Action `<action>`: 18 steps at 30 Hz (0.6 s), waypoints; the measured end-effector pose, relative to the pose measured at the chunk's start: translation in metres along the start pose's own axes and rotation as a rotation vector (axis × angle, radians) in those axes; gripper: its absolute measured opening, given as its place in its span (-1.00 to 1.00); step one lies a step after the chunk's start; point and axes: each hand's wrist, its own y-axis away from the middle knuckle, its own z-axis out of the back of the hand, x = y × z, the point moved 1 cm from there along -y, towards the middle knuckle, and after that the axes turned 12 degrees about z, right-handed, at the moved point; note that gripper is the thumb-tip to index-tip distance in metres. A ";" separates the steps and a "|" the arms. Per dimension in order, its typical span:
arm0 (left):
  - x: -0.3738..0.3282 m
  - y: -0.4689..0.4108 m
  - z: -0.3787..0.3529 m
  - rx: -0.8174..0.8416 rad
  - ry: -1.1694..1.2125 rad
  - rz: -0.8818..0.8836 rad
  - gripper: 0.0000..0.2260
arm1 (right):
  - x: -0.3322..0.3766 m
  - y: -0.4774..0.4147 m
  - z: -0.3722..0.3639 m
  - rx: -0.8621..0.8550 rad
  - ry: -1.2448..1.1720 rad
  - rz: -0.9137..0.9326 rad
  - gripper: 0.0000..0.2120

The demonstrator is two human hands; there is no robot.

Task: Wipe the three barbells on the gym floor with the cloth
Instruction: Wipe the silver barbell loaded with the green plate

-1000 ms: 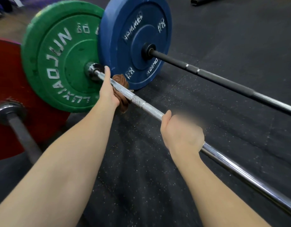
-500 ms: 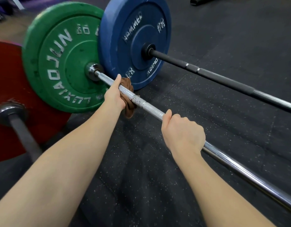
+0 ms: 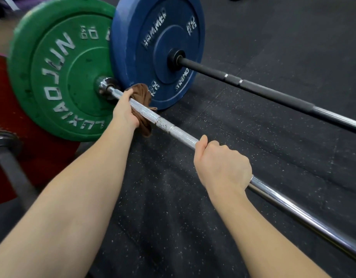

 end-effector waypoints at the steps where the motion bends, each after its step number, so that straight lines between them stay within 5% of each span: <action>1: 0.002 0.000 0.000 -0.007 0.007 0.002 -0.79 | 0.001 0.000 0.001 -0.003 -0.001 0.001 -0.51; 10: -0.017 -0.039 0.027 -0.095 0.027 -0.040 -0.18 | 0.000 0.004 0.003 -0.031 0.027 0.013 -0.49; 14: -0.047 -0.041 0.041 -0.233 0.194 -0.118 -0.29 | 0.001 0.000 0.000 -0.016 0.017 0.005 -0.50; 18: -0.052 -0.019 0.031 -0.202 0.093 -0.136 -0.44 | 0.001 -0.001 -0.001 -0.007 0.015 -0.005 -0.50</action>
